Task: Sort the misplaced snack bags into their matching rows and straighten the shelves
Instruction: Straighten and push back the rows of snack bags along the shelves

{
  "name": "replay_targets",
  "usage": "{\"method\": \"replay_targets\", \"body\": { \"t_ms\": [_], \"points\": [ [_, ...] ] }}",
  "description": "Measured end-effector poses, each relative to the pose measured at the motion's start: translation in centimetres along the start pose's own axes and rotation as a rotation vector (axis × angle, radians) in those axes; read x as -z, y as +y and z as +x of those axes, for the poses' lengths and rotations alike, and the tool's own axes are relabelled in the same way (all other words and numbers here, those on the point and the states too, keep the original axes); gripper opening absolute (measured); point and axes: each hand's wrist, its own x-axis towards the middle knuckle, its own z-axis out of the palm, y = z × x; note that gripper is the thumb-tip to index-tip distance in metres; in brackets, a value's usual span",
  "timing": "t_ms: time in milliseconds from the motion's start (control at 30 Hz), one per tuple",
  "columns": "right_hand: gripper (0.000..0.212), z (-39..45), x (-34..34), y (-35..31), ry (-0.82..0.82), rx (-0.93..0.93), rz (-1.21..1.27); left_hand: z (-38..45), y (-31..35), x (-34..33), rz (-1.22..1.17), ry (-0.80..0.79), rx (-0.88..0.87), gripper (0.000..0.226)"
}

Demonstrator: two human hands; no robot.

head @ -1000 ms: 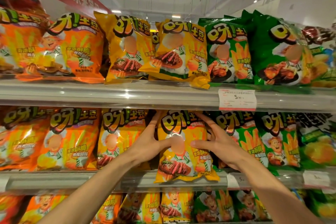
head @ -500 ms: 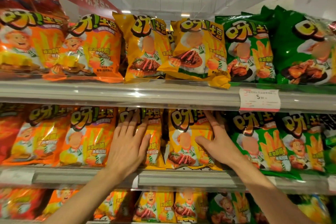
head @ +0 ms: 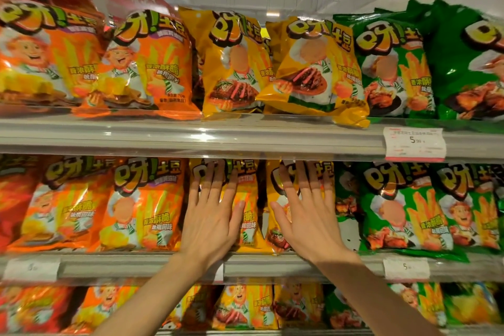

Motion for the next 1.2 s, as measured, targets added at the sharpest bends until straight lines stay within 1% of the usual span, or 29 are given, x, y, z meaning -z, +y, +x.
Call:
{"method": "replay_targets", "body": {
  "t_ms": [133,233,300,367,467,533,567,633,733,800,833,900,1000,1067,1100,1200],
  "points": [
    [0.061,0.4,-0.1,-0.4,-0.054,-0.052,-0.018,-0.1,-0.1,0.0,-0.004,0.015,-0.01,0.06],
    [0.06,0.5,0.0,-0.6,-0.049,-0.063,-0.015,-0.1,-0.2,0.2,-0.022,0.037,-0.019,0.058],
    [0.06,0.4,-0.1,-0.6,-0.036,-0.039,0.014,-0.1,-0.2,0.4,-0.02,0.063,-0.023,0.055],
    [0.062,0.2,0.0,-0.3,-0.036,-0.017,0.12,-0.3,-0.1,0.6,0.0,0.102,-0.032,0.051],
    [0.059,0.0,1.0,0.5,-0.025,-0.061,0.466,-0.7,0.4,1.0,-0.007,0.194,-0.065,0.04],
    [0.051,-0.3,2.1,1.6,-0.01,-0.099,0.675,-0.7,1.6,1.3,-0.066,0.25,-0.071,0.038],
    [0.047,-0.5,2.6,2.6,0.007,-0.104,0.726,-0.7,2.5,1.6,-0.125,0.266,-0.059,0.038],
    [0.038,-0.9,3.6,4.9,0.07,-0.094,0.724,-0.3,5.2,2.1,-0.28,0.273,-0.018,0.034],
    [0.026,-1.8,4.9,9.4,0.163,-0.059,0.574,0.3,10.4,2.5,-0.46,0.243,0.001,0.028],
    [0.023,-2.5,5.6,12.7,0.242,-0.03,0.448,0.7,14.1,2.2,-0.536,0.221,0.009,0.024],
    [0.022,-2.8,5.9,14.4,0.253,-0.03,0.404,0.9,16.0,2.0,-0.553,0.205,0.007,0.024],
    [0.027,-3.3,6.4,17.6,0.177,-0.088,0.351,1.4,19.2,1.5,-0.583,0.14,-0.017,0.03],
    [0.044,-4.2,7.2,21.2,-0.011,-0.199,0.346,2.5,23.0,0.7,-0.704,-0.059,-0.003,0.048],
    [0.055,-4.9,7.6,23.0,-0.063,-0.176,0.387,3.6,24.7,0.3,-0.762,-0.18,0.055,0.06],
    [0.062,-5.1,7.9,23.7,-0.097,-0.165,0.446,4.2,25.4,0.2,-0.787,-0.23,0.074,0.061],
    [0.078,-5.3,8.3,24.8,-0.261,-0.132,0.59,5.9,26.5,0.0,-0.897,-0.301,0.118,0.058]
  ]
}}
